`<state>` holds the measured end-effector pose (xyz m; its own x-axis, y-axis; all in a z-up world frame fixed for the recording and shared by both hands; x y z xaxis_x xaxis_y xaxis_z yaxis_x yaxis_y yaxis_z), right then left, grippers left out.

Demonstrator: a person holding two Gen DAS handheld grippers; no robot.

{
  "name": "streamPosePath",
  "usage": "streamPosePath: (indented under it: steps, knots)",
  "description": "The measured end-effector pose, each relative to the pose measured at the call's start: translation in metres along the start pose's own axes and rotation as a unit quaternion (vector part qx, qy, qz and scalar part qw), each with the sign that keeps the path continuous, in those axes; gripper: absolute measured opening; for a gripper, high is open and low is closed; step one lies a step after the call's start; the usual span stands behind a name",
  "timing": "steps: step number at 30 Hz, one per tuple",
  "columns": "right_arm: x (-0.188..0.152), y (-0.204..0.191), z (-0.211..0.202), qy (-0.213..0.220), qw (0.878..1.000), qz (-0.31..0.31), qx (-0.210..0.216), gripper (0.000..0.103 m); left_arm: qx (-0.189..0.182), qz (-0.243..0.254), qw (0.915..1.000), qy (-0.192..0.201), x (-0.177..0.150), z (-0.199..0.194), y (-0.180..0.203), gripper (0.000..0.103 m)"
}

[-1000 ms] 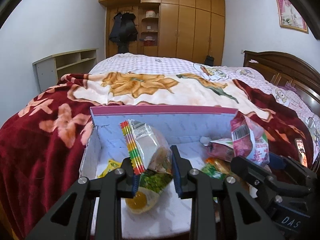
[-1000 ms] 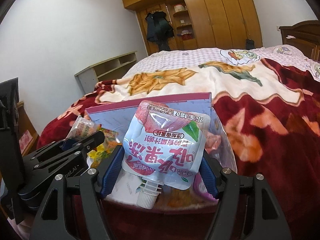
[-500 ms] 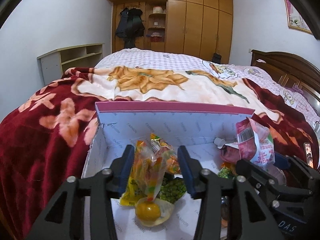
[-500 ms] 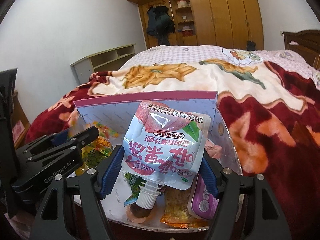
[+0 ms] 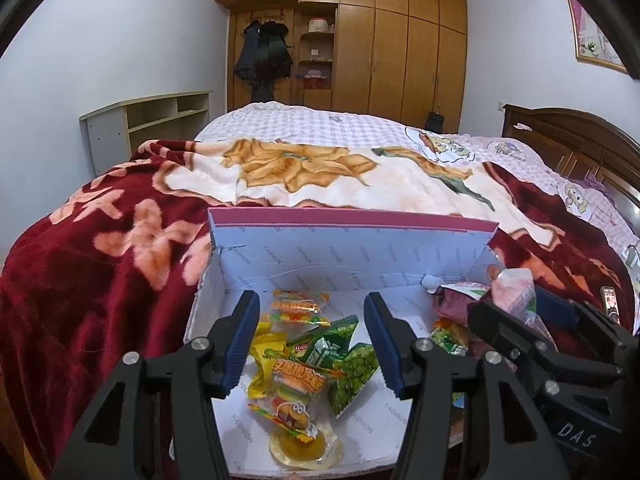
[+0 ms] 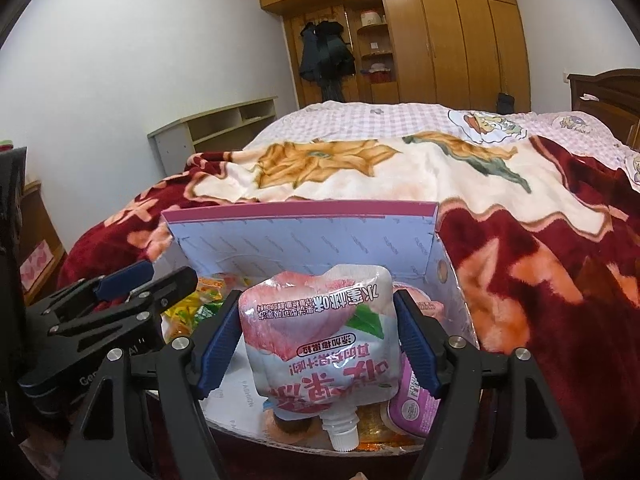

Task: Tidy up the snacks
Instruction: 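Lower the pink drink pouch into the pink box and open the right tool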

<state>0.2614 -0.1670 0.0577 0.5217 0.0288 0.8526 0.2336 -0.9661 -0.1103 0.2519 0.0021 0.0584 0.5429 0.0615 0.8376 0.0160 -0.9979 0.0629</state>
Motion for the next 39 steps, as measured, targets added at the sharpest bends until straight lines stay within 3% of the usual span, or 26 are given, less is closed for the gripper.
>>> streamPosePath:
  steps: [15, 28, 39]
  knots:
    - [0.032, -0.002, -0.015, 0.033, 0.999, 0.008, 0.003, 0.075, 0.001, -0.011, 0.9999, 0.000, 0.006, -0.012, -0.003, 0.057]
    - [0.013, -0.005, -0.044, 0.032, 0.999, 0.032, 0.030, 0.075, -0.014, -0.017, 0.9997, -0.006, -0.008, -0.035, 0.005, 0.057]
    - [-0.021, -0.021, -0.056, 0.006, 0.999, 0.012, 0.044, 0.075, -0.019, -0.033, 0.9991, -0.020, -0.032, -0.052, 0.006, 0.057]
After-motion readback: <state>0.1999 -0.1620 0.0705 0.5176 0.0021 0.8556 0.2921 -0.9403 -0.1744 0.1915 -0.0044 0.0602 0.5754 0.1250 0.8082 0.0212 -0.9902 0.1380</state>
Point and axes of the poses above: each gripper's, at about its wrist camera, not at the fingertips, and z roughly the way its jaws point, y to its right, x to its top, the point moved 9 cm from there along z, roughly the way its jaws point, and after that the axes turned 2 degrees about -x, right-handed, at the moved point
